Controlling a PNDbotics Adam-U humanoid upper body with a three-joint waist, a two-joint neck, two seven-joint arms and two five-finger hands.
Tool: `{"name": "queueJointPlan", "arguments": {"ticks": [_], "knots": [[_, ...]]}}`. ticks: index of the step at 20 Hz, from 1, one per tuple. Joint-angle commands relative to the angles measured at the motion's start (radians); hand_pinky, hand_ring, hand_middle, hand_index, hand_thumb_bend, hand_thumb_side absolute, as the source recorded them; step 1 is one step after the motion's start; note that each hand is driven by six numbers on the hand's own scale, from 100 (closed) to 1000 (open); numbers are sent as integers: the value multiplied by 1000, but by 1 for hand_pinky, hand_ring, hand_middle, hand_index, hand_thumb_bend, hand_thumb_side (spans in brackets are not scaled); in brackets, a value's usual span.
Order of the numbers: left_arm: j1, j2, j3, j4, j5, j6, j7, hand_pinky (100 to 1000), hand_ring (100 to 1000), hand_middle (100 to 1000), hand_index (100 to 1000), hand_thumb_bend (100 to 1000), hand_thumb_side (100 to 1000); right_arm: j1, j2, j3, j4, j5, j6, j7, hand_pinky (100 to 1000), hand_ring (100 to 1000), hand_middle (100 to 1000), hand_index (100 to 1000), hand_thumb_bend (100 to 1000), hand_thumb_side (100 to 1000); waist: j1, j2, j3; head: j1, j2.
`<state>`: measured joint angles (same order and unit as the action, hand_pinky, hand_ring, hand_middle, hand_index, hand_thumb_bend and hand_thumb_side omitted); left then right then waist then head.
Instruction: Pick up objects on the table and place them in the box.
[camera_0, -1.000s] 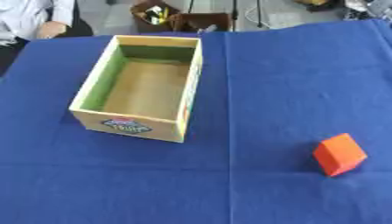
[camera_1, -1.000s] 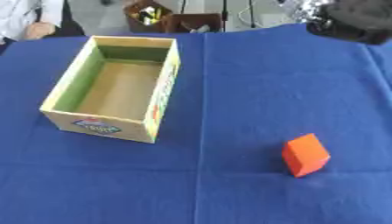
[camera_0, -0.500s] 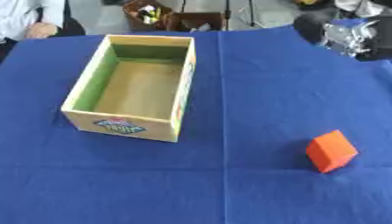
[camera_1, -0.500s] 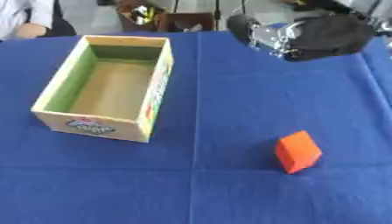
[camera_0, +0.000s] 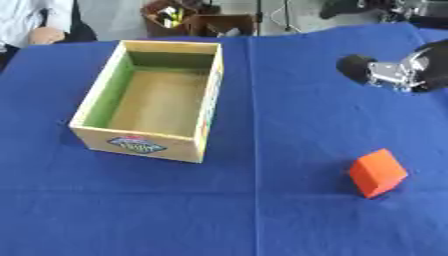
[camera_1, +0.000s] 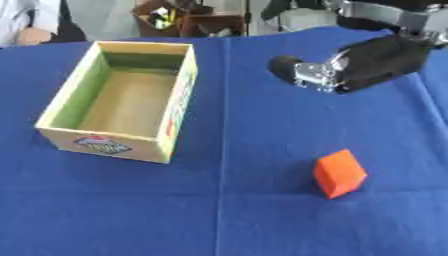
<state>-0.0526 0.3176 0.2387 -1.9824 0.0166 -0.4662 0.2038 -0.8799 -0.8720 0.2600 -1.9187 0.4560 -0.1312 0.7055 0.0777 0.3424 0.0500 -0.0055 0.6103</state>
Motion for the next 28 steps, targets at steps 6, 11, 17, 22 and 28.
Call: {"name": "queueJointPlan", "arguments": {"ticks": [6,11,17,22,28], "knots": [[0,35,0,-18,3,2,-5,445,615,574,819,523,997,32,-65,-39,-23,-37,-40,90,860,913,868,949,387,797,-5,-24,-5,7,-14],[0,35,0,-18,5,4,-6,445,615,574,819,522,996,72,-87,-52,-28,-52,-54,168,863,919,876,961,473,619,-6,-26,-7,10,-16],[-2,36,-1,-18,6,5,-9,445,615,574,818,521,995,118,-113,-45,-29,-24,-54,201,875,925,865,994,469,506,-6,-25,-8,10,-19],[-3,37,-2,-18,7,6,-11,445,615,575,818,521,994,154,-127,-27,-18,7,-54,201,883,928,862,1000,404,464,-8,-24,-7,8,-21],[-5,36,-2,-18,7,8,-13,445,615,575,818,521,993,183,-130,-11,-4,27,-56,201,884,927,859,1000,418,439,-9,-21,-7,7,-23]]}}
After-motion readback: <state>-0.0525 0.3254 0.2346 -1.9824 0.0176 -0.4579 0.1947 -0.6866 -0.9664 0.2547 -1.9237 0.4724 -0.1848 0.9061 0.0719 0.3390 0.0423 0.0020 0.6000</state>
